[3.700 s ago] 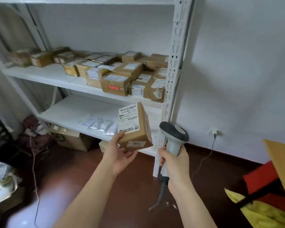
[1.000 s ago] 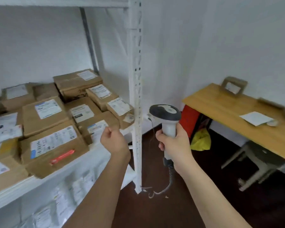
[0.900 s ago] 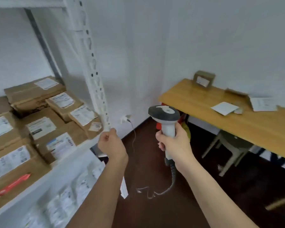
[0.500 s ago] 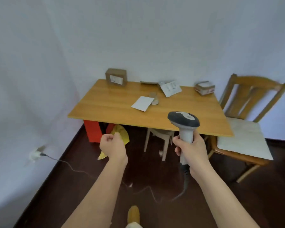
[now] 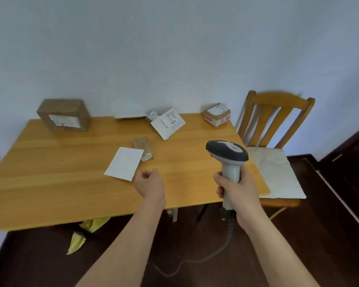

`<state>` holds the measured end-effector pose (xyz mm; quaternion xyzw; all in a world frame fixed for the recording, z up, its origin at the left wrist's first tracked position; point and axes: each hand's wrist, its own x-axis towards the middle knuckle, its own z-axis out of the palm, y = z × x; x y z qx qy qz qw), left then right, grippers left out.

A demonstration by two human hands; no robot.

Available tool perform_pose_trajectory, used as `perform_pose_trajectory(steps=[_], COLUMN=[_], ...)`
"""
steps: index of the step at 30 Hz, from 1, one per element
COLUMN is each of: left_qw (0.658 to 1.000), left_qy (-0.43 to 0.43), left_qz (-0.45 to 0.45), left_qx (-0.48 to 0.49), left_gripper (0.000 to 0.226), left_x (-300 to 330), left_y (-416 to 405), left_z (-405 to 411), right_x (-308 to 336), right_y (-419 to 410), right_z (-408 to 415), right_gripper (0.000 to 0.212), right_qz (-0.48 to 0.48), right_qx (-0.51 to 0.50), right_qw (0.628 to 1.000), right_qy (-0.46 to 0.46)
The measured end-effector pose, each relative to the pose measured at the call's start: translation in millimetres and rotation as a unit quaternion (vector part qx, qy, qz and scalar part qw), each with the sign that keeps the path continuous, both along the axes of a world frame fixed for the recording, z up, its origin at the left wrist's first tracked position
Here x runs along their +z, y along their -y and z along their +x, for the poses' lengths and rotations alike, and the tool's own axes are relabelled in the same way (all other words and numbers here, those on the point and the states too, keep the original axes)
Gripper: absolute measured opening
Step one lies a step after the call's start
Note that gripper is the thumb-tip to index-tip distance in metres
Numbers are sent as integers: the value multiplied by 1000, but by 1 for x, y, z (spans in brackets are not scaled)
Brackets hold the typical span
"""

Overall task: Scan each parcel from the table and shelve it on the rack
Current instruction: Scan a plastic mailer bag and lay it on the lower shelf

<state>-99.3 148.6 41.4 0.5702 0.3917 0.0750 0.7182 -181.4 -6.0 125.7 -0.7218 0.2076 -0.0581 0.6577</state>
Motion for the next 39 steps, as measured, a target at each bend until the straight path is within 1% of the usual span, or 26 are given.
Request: perform_pose_trajectory(steps=[5, 11, 13, 14, 16, 18, 21, 24, 28, 32, 34, 36, 39], left_qw=[999, 995, 992, 993, 994, 990, 986, 982, 969, 963, 962, 960, 943], left_qy=[-44, -79, -102, -107, -96, -90, -75, -79, -99, -83, -91, -124, -231], left_qz=[-2, 31, 35, 20, -53, -110, -148, -168, -225, -258, -258, -251, -218], left_qx=[0, 59, 63, 48, 5, -21, -32, -25, -13, 5, 5, -17, -99], left_gripper=[31, 28, 22, 16, 5, 16, 23, 27, 17, 29, 27, 19, 16], left_x=[-24, -65, -77, -80, -84, -89, -99, -121, -150, -163, -167, -170, -171], left_y=[17, 3, 2, 5, 14, 24, 35, 35, 37, 38, 37, 41, 50], left_z=[65, 150, 179, 193, 224, 257, 296, 329, 362, 374, 370, 358, 333], right_x=[-21, -55, -63, -67, -77, -90, -110, -130, -150, -167, -171, -172, -171], right_y=[14, 20, 24, 28, 34, 40, 45, 49, 58, 65, 68, 69, 71], right_z=[81, 201, 238, 255, 289, 321, 358, 384, 403, 409, 410, 410, 410], right_gripper=[15, 11, 11, 11, 10, 9, 10, 10, 11, 10, 10, 11, 12], right_qz=[1, 19, 28, 29, 23, 27, 54, 59, 59, 54, 52, 55, 60], right_qx=[7, 99, 132, 141, 148, 145, 137, 136, 135, 122, 119, 113, 104], right_qw=[1000, 993, 987, 985, 983, 982, 980, 977, 975, 975, 974, 974, 975], right_qy=[-26, -66, -86, -95, -104, -115, -136, -150, -165, -179, -185, -188, -189])
